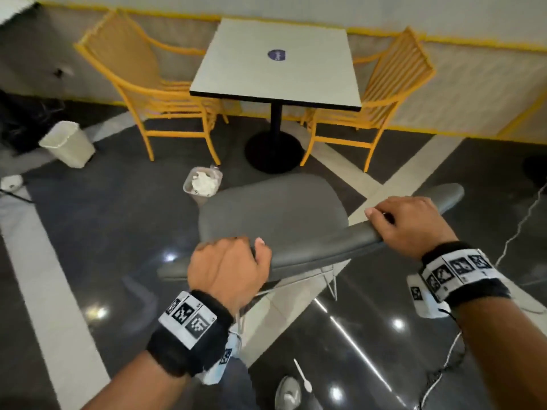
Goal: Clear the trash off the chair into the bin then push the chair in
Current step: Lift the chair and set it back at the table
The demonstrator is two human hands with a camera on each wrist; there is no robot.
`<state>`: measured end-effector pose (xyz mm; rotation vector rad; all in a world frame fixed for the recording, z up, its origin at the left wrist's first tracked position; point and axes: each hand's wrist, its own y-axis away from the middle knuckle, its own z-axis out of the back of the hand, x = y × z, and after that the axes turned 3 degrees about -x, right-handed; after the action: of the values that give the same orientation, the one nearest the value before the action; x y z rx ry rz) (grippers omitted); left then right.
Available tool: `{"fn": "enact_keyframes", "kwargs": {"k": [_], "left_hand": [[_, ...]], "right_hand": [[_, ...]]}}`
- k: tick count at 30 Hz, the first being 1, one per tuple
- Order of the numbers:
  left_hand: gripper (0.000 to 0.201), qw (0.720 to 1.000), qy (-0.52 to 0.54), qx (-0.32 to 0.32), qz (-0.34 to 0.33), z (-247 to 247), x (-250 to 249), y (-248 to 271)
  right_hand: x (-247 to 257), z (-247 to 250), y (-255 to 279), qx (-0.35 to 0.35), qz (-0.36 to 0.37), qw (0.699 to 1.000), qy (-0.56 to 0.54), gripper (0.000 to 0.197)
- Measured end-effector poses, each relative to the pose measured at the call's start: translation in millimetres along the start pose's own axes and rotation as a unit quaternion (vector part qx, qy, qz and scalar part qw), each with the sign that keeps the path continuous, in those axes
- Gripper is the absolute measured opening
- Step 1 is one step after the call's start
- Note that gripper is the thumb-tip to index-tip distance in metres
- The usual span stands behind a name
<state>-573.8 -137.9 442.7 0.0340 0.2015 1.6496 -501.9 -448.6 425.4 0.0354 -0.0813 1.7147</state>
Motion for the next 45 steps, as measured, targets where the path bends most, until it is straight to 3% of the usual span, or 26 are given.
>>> {"fn": "enact_keyframes", "kwargs": {"k": [3,8,12,15,22,28,37,45], "left_hand": [[0.054,0.999,0.005,-0.024,0.029,-7,-3,0],[0.046,0.996,0.0,-0.092,0.022,-16,-1,-5],[0.041,0.99,-0.024,-0.136,-0.015,-17,8,-9],[0.042,0.989,-0.028,-0.14,-0.033,-16,16,-14],[0.04,0.988,-0.055,-0.128,-0.062,-9,60,-39],[0.035,0.984,-0.051,-0.157,-0.059,1,98,-65],[0.035,0.983,-0.079,-0.148,-0.075,-10,88,-64],[0.036,0.987,-0.06,-0.136,-0.064,-9,89,-73]], "right_hand": [[-13,0,-7,-0.006,0.018,0.999,0.031,0.057],[-23,7,-12,0.02,-0.018,0.998,0.05,0.071],[-13,4,1,-0.011,-0.029,0.997,0.068,0.063],[-4,6,4,-0.003,-0.039,0.996,0.079,0.051],[28,-6,24,-0.019,-0.051,0.992,0.114,0.052],[65,-11,39,-0.016,-0.032,0.993,0.111,0.061],[70,-9,32,-0.053,-0.061,0.995,0.062,0.055],[65,-13,25,-0.069,-0.064,0.991,0.09,0.048]]}}
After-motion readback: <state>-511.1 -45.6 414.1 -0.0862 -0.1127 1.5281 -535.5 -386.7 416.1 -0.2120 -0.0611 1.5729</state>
